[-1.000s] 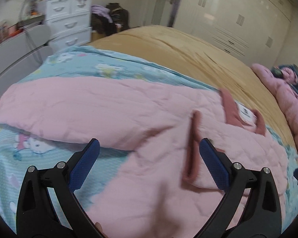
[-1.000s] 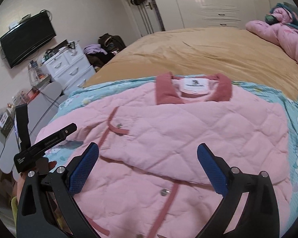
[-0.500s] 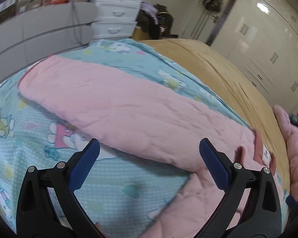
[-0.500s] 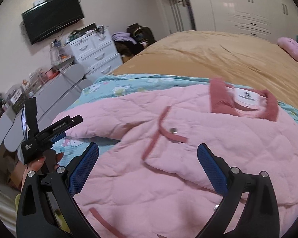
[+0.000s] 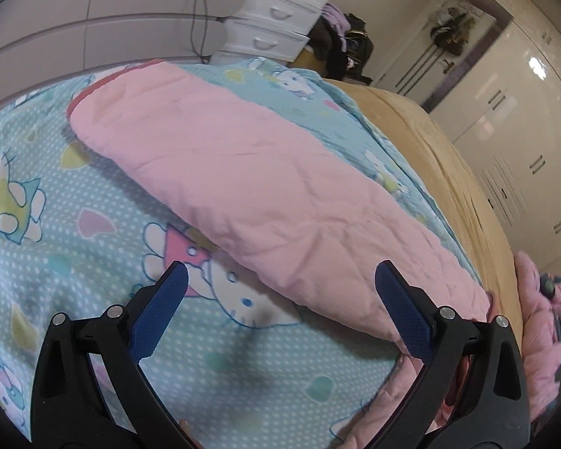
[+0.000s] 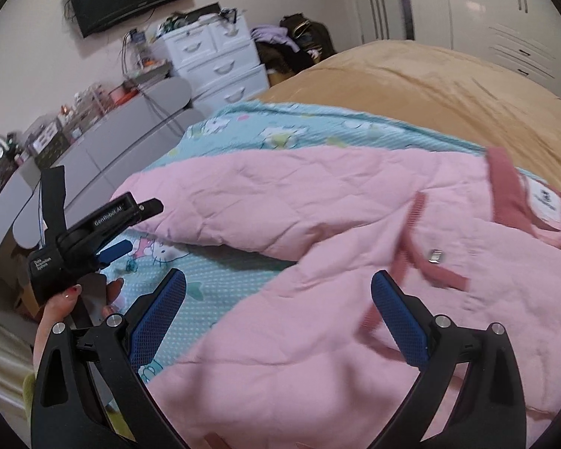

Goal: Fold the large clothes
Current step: 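Grasp the other sleeve cuff with the left tool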

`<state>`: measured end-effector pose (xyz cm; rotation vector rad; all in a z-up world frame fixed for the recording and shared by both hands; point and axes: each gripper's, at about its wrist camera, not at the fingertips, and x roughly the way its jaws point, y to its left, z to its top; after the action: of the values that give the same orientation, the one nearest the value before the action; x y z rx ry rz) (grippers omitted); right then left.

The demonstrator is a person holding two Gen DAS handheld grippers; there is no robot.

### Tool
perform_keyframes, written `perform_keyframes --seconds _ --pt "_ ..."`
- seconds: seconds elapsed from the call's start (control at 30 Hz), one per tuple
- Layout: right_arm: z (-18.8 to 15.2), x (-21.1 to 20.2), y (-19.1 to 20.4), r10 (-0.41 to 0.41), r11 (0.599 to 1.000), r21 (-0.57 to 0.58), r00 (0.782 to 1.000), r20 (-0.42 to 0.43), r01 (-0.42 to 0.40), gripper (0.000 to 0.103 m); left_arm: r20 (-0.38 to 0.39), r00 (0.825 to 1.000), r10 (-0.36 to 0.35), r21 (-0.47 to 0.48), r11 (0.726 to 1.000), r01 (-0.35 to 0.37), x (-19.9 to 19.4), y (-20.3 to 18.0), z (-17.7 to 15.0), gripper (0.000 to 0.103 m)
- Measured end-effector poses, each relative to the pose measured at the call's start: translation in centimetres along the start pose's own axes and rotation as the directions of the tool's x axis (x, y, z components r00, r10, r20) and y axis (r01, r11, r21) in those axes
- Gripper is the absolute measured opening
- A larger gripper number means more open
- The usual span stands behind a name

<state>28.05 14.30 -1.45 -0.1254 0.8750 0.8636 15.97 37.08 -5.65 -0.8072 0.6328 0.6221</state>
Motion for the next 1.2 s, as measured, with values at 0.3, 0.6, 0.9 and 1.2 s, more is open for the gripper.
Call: perform_keyframes --seconds 0.3,0.6,0.9,1.2 --pt "-1.0 3.0 -0.1 0.021 0.999 0.038 0.999 -0.051 -0.019 0.099 0.009 1.0 -0.029 -0.062 0.998 0.029 1.7 1.3 0.7 0.094" --pt "-3.5 1.1 -3.7 0.045 0.981 0.193 0.997 -0.061 -0.032 0.099 0.046 0.999 -0.015 -0.253 0.967 0.026 4.4 3.8 2.1 0.094" --pt "-4.8 -3.5 -7.8 0.02 0.967 0.254 1.0 -0.006 -0.018 0.099 0.154 0.988 0.001 -0.305 0.951 0.047 3.7 5.5 2.6 0.023" --pt "-5.5 -6.4 -10.6 -0.023 0.958 0.288 0.999 0.039 0.01 0.099 0.326 0.937 -0.125 -0.141 0.974 0.178 -2.9 1.6 3.7 0.009"
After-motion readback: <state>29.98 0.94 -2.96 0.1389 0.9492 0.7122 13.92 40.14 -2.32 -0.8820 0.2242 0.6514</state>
